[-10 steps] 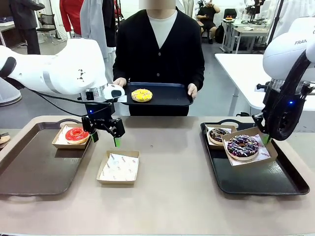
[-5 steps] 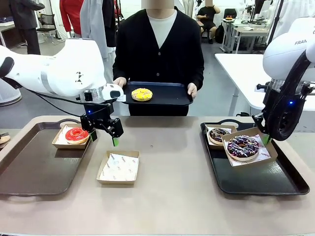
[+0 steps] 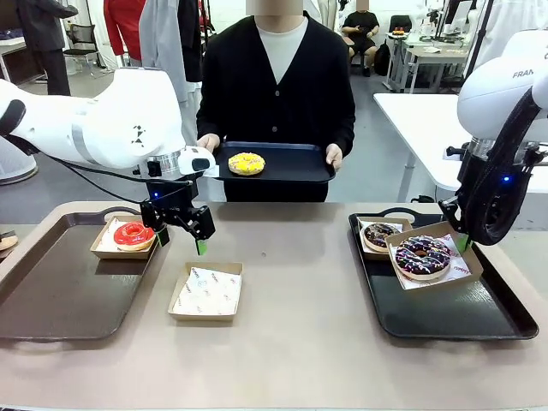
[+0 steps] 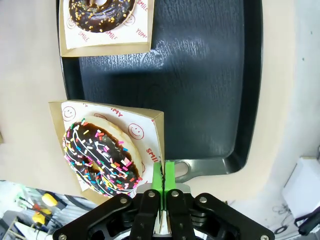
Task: Individually package the donuts and arrange them on the tray.
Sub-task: Place the picked Paper togo box on the Handle tray while simultaneously picking up another Paper togo box from the table with the other hand.
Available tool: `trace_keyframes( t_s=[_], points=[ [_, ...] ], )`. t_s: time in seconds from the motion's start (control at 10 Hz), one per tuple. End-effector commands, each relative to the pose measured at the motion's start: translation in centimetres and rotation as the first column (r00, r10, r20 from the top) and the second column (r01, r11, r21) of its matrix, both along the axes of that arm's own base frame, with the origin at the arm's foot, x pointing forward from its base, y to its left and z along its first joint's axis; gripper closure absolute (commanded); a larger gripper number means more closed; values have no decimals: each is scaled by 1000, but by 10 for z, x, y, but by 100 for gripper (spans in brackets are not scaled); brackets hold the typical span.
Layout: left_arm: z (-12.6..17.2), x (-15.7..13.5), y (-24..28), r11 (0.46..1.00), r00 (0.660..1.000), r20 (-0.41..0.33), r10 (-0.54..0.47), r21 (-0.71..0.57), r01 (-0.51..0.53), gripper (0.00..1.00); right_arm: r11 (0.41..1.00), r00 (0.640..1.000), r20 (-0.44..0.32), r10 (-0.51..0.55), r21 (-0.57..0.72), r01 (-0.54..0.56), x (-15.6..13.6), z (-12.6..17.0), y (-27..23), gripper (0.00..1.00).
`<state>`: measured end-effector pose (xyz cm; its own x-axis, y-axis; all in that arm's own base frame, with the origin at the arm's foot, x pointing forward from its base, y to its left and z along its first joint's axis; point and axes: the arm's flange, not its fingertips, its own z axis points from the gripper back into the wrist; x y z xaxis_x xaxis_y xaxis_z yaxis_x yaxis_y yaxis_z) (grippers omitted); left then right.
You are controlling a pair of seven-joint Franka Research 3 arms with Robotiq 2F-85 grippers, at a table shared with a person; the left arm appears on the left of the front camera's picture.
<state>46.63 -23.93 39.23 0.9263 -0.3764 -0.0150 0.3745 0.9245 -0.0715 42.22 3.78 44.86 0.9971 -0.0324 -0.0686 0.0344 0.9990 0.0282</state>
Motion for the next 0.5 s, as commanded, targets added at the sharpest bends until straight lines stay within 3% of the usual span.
trace_keyframes(
  t_s=[0.0, 0.4],
  points=[
    [0, 0, 0, 1000, 1000, 0, 0, 0, 0, 0, 999, 999, 16, 37, -17, -36, 3, 0, 6, 99],
    [1, -35, -2, 966, 974, 79, 212, 136, -222, 0, 996, 999, -12, 37, -74, -38, 7, -22, 23, 99]
  ],
)
